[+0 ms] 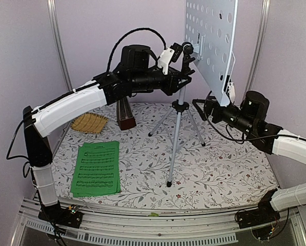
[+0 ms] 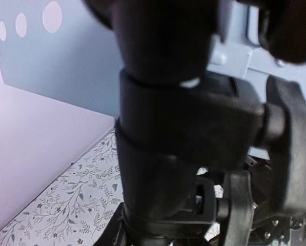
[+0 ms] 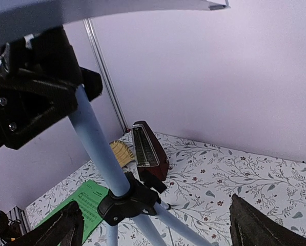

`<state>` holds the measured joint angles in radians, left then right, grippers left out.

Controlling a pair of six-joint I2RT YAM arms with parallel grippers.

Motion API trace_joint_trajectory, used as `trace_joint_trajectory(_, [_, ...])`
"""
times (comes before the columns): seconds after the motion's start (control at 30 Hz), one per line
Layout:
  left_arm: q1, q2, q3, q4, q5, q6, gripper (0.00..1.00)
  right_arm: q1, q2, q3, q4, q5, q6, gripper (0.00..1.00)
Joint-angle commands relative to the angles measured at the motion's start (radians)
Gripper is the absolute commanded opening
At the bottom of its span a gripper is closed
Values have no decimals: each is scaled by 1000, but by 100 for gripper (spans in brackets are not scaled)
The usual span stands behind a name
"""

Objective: Set up the instrument practice props

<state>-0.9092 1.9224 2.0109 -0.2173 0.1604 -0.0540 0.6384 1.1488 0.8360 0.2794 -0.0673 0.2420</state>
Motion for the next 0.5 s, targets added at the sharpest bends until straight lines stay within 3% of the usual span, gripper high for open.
trace_joint_trajectory(0.0, [39, -113, 20, 290, 235, -34, 0, -27, -25, -11, 109, -143, -67, 99])
trace_joint_trajectory(0.47, [135, -65, 50, 394, 617, -85, 0, -140, 60, -20, 289, -540, -109, 96])
